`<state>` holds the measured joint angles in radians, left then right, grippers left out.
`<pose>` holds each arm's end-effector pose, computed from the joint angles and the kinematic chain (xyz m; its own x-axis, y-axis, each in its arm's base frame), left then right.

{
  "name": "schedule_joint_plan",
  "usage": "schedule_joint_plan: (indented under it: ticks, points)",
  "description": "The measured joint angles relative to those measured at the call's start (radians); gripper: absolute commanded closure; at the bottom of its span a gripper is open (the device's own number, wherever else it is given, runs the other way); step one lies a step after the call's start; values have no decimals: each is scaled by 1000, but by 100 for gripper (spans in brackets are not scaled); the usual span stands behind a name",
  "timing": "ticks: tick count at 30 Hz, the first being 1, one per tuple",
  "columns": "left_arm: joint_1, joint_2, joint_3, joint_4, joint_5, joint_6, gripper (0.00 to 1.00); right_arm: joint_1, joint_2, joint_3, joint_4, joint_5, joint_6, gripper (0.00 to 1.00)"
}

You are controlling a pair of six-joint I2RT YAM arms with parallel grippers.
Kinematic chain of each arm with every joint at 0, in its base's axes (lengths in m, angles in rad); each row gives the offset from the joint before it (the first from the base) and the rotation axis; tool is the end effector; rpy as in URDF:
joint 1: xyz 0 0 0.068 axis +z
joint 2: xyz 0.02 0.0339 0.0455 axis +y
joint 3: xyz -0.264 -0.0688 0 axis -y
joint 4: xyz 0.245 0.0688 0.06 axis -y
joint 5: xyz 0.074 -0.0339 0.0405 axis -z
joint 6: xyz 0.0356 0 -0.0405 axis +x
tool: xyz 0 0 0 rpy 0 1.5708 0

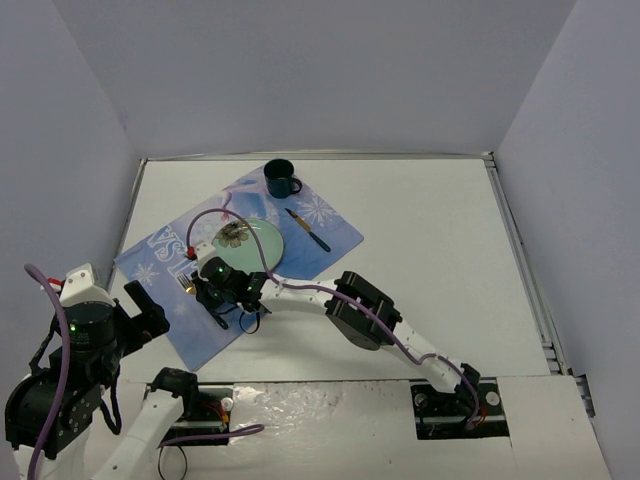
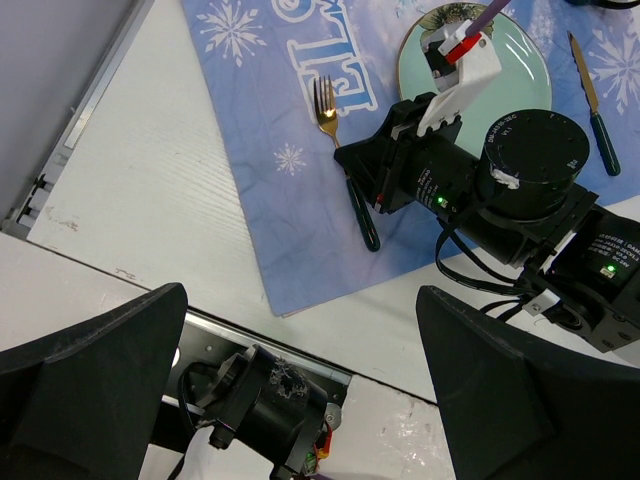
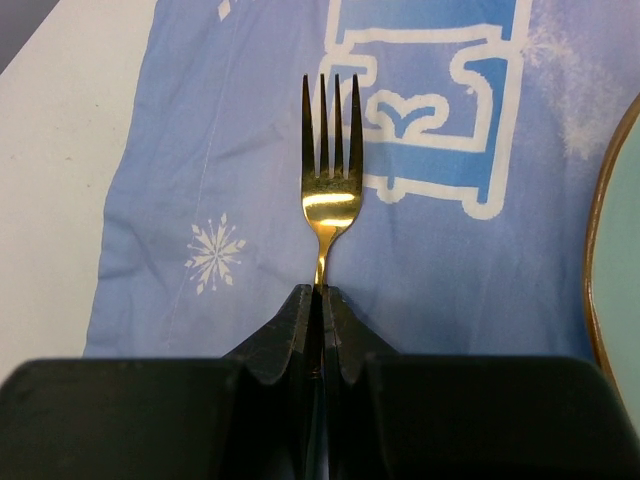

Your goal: Set the dinner table for one person

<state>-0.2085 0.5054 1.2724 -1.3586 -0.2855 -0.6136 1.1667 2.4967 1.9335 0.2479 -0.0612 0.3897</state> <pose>0.0153 0.0070 0.3942 -0.4288 -0.4740 -0.7691 -0.3388 0.8735 -0.3495 0.2238 0.5289 0.1582 -0.4701 -0.1350 -0.8722 -0.8238 0.4219 0.3787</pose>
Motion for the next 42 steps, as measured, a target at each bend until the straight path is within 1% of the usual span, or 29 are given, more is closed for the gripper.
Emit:
schedule_joint_plan:
  ticks: [11, 13, 14, 16, 17, 19, 20, 23, 28, 31, 33, 38, 42]
  points:
    - [0, -13, 0, 0, 0, 0, 3, 0, 6, 0, 16, 9, 13, 99]
    - [0, -16, 0, -1, 0, 0, 3, 0, 6, 0, 18, 15, 19, 97]
    - [0, -16, 0, -1, 0, 0, 3, 0, 6, 0, 18, 17, 23, 93]
    - [0, -17, 0, -1, 0, 0, 3, 0, 6, 0, 18, 20, 29, 81]
    - [0, -17, 0, -1, 0, 0, 3, 0, 6, 0, 18, 21, 30, 73]
    - [0, -17, 0, -1, 0, 0, 3, 0, 6, 0, 19, 23, 35, 67]
    - [0, -17, 0, -1, 0, 0, 3, 0, 6, 0, 19, 24, 35, 62]
    - [0, -17, 0, -1, 0, 0, 3, 0, 6, -2, 22, 27, 33, 58]
    - [0, -17, 7, -3, 1, 0, 3, -1, -26, -48, 31, 45, 20, 40]
    - [0, -17, 29, -6, 2, 5, 3, -4, -105, -128, 25, 81, -9, 32]
    - [0, -18, 46, -6, 2, 11, 3, -8, -186, -186, 12, 115, -35, 25]
    - [0, -32, 60, -6, 11, 31, 3, -47, -466, -341, 25, 211, -103, 14]
    - [-1, -48, 60, -7, 21, 50, 3, -133, -721, -512, 35, 311, -142, 6]
